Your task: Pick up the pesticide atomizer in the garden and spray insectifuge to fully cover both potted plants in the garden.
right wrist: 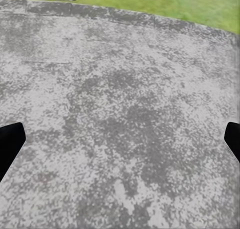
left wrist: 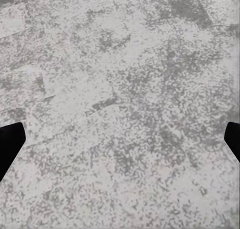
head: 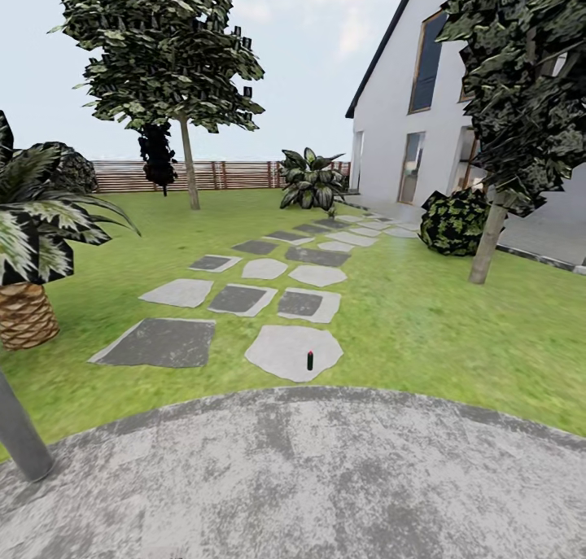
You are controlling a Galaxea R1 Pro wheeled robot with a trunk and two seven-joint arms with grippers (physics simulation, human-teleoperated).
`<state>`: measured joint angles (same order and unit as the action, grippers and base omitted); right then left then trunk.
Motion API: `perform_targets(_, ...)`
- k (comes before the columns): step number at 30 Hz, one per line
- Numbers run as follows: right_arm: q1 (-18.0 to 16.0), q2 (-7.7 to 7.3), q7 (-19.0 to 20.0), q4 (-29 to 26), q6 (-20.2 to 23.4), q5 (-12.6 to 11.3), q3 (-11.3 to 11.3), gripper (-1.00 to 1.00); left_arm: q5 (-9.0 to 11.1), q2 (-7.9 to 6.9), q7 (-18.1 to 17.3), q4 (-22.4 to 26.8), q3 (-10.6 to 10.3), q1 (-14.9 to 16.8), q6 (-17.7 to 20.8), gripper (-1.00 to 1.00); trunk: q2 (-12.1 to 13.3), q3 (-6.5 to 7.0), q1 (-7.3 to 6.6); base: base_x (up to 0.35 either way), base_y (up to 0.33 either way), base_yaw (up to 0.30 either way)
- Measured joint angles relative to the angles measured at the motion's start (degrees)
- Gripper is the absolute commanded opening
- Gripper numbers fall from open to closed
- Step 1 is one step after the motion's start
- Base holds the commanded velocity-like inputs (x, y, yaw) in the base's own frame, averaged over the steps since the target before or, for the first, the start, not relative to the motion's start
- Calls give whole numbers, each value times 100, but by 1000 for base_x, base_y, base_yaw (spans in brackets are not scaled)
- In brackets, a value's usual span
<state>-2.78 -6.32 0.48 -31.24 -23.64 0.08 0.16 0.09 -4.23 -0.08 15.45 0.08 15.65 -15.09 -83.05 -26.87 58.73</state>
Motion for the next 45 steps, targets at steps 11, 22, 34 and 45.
perform_targets(11, 0, 0, 0, 0, -4, -1, 0, 100, 7, 26, 0, 7, 0, -2, -1, 100, 0, 0, 0, 3, -4, 0)
perform_targets(22, 0, 0, -2, 0, -4, -5, 0, 100, 7, 19, 0, -2, 0, 1, -1, 100, -159, -71, 87, 0, 0, 0)
perform_targets(34, 0, 0, -8, 0, -1, 0, 0, 100, 7, 10, 0, -2, 0, -2, -1, 100, -640, -356, 351, 0, 0, 0)
perform_targets(45, 0, 0, -8, 0, -2, 0, 0, 100, 7, 10, 0, -2, 0, 0, -1, 100, -1082, -654, 593, 0, 0, 0)
